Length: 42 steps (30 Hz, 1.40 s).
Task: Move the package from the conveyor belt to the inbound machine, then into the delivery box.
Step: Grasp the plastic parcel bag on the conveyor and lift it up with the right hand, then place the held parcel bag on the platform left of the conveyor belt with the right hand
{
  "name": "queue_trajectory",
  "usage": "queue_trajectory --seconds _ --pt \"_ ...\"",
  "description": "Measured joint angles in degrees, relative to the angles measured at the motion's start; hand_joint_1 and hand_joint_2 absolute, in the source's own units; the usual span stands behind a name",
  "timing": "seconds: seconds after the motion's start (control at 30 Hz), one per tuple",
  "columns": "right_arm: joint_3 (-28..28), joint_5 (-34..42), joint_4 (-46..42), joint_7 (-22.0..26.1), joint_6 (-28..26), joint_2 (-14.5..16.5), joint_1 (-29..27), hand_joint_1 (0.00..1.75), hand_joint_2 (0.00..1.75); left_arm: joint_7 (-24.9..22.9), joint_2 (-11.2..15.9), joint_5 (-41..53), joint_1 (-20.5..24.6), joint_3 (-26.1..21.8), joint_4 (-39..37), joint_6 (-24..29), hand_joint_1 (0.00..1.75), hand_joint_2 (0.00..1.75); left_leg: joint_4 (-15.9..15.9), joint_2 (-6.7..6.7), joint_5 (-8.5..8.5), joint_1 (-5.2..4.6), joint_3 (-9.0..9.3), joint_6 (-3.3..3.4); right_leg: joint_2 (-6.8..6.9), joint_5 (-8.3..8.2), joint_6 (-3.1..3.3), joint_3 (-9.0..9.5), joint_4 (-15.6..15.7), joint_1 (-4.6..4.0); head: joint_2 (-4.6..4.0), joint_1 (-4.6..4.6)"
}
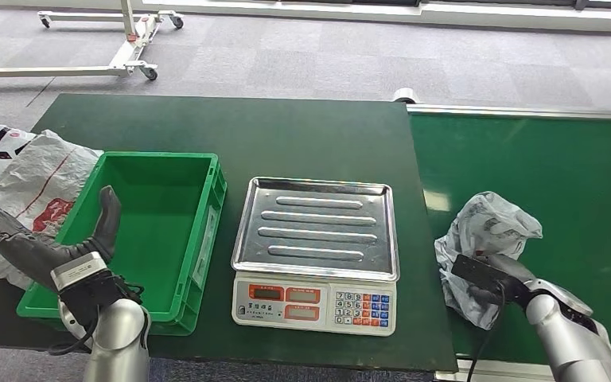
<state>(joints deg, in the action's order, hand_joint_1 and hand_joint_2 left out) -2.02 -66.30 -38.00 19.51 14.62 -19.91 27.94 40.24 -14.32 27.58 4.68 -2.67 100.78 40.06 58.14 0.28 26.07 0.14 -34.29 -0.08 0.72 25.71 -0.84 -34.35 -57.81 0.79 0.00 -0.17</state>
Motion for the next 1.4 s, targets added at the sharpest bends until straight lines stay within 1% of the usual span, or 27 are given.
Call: queue_trajectory --seconds 0.1,0.17,0.23,0.33,0.43,0.5,0.57,0.7,0.77,0.8,0.93,1.0,1.07,1.2,1.3,1.4 --pt "-1.1 0.3 -0.3 -2.1 -3.4 0.1 0.0 1.75 1.75 0.0 0.0 0.0 -0.1 -0.1 0.5 0.0 0.00 1.75 0.0 -0.02 0.00 0.00 -0.05 0.00 0.02 0.00 0.00 0.01 0.0 0.01 0.00 0.01" --pt "-1.8 0.1 -0.4 -4.4 -7.9 0.4 0.3 1.75 1.75 0.0 0.0 0.0 -0.2 -0.3 1.0 0.0 0.00 1.75 0.0 -0.05 -0.01 -0.01 -0.10 0.00 0.04 0.00 0.00 0.00 0.0 0.01 0.00 0.02" --pt "-2.2 -0.6 -0.9 -7.0 -14.3 1.1 0.8 1.75 1.75 0.0 0.0 0.0 -0.5 -0.5 1.8 0.0 0.00 1.75 0.0 -0.05 -0.01 -0.01 -0.13 0.00 0.03 -0.01 0.01 -0.02 0.0 0.01 0.00 0.01" --pt "-2.3 -2.6 -3.2 -12.2 -25.0 2.6 1.7 1.75 1.75 0.0 0.0 0.0 -1.1 -0.8 3.6 0.0 0.00 1.75 0.0 -0.03 -0.03 0.00 -0.12 -0.01 0.03 -0.02 0.02 -0.04 0.0 0.00 0.00 -0.01" --pt "-2.3 -5.9 -8.7 -17.9 -35.3 4.1 1.6 1.75 1.75 0.0 0.0 0.1 -1.9 -1.1 5.0 0.0 0.00 1.75 0.0 -0.08 -0.06 0.00 -0.12 -0.02 0.08 -0.02 0.02 -0.07 0.0 0.00 0.00 -0.01" --pt "-2.2 -8.4 -13.7 -20.8 -41.0 5.0 1.1 1.75 1.75 0.0 0.0 0.3 -2.2 -1.2 5.5 0.0 0.00 1.75 0.0 -0.10 -0.07 0.01 -0.13 -0.03 0.10 -0.01 0.02 -0.08 0.0 -0.01 0.00 -0.01" --pt "-1.8 -11.0 -18.7 -22.5 -43.9 5.7 0.2 1.75 1.75 0.0 -0.1 0.5 -2.2 -1.3 5.7 0.0 0.00 1.75 0.0 -0.10 -0.07 0.01 -0.13 -0.03 0.10 0.00 0.03 -0.08 0.0 -0.01 0.00 -0.01" --pt "-0.8 -18.0 -28.1 -24.9 -48.0 7.8 -2.2 1.75 1.75 0.0 -0.1 1.0 -2.2 -1.3 5.7 0.0 0.00 1.75 0.0 -0.09 -0.05 0.01 -0.14 -0.03 0.09 0.01 0.02 -0.09 0.0 -0.01 0.00 0.00" --pt "-0.5 -19.3 -31.6 -24.2 -48.8 9.1 -3.1 1.75 1.75 0.0 -0.1 1.2 -2.2 -1.3 5.6 0.0 0.00 1.75 0.0 -0.08 -0.04 0.01 -0.13 -0.03 0.06 0.01 0.02 -0.09 0.0 -0.01 0.00 0.00" --pt "-0.5 -18.4 -33.3 -22.6 -48.4 9.9 -3.4 1.75 1.75 0.0 -0.1 1.3 -2.2 -1.3 5.6 0.0 0.00 1.75 0.0 -0.07 -0.04 0.01 -0.13 -0.03 0.06 0.01 0.02 -0.09 0.0 -0.01 0.00 -0.01" --pt "-2.0 -11.5 -38.6 -12.8 -43.6 13.0 -4.7 1.75 1.75 0.0 -0.1 1.3 -2.1 -1.3 5.4 0.0 0.00 1.75 0.0 -0.03 -0.05 0.02 -0.11 -0.04 0.03 0.01 0.03 -0.10 0.0 -0.02 0.00 -0.01" --pt "-4.7 -10.0 -41.2 -8.3 -41.0 14.4 -5.5 1.75 1.75 0.0 -0.1 1.2 -2.1 -1.3 5.1 0.0 0.00 1.75 0.0 -0.01 -0.07 0.03 -0.10 -0.07 0.03 0.00 0.04 -0.11 0.0 -0.04 0.00 -0.01" --pt "-7.9 -9.7 -43.5 -5.7 -38.9 15.6 -6.1 1.75 1.75 0.0 -0.1 1.1 -2.0 -1.3 4.7 0.0 0.00 1.75 0.0 -0.01 -0.07 0.05 -0.10 -0.08 0.03 0.00 0.05 -0.12 0.0 -0.06 0.00 -0.01" --pt "-14.7 -9.6 -46.7 -3.3 -35.3 16.8 -6.5 1.75 1.75 0.0 -0.1 1.3 -1.9 -1.2 4.0 0.0 0.00 1.75 0.0 0.01 -0.07 0.08 -0.10 -0.09 0.01 0.02 0.08 -0.13 0.0 -0.09 0.00 -0.01" --pt "-19.1 -8.6 -47.5 -3.6 -34.8 17.0 -6.4 1.75 1.75 0.0 -0.1 1.3 -1.8 -1.2 3.9 0.0 0.00 1.75 0.0 0.02 -0.06 0.08 -0.11 -0.09 -0.02 0.01 0.08 -0.13 0.0 -0.08 0.00 -0.01" --pt "-21.0 -6.8 -47.5 -4.2 -34.7 17.0 -5.7 1.75 1.75 0.0 -0.1 1.3 -1.9 -1.2 4.1 0.0 0.00 1.75 0.0 -0.03 -0.07 0.07 -0.13 -0.09 0.03 0.01 0.08 -0.11 0.0 -0.07 0.00 0.01"
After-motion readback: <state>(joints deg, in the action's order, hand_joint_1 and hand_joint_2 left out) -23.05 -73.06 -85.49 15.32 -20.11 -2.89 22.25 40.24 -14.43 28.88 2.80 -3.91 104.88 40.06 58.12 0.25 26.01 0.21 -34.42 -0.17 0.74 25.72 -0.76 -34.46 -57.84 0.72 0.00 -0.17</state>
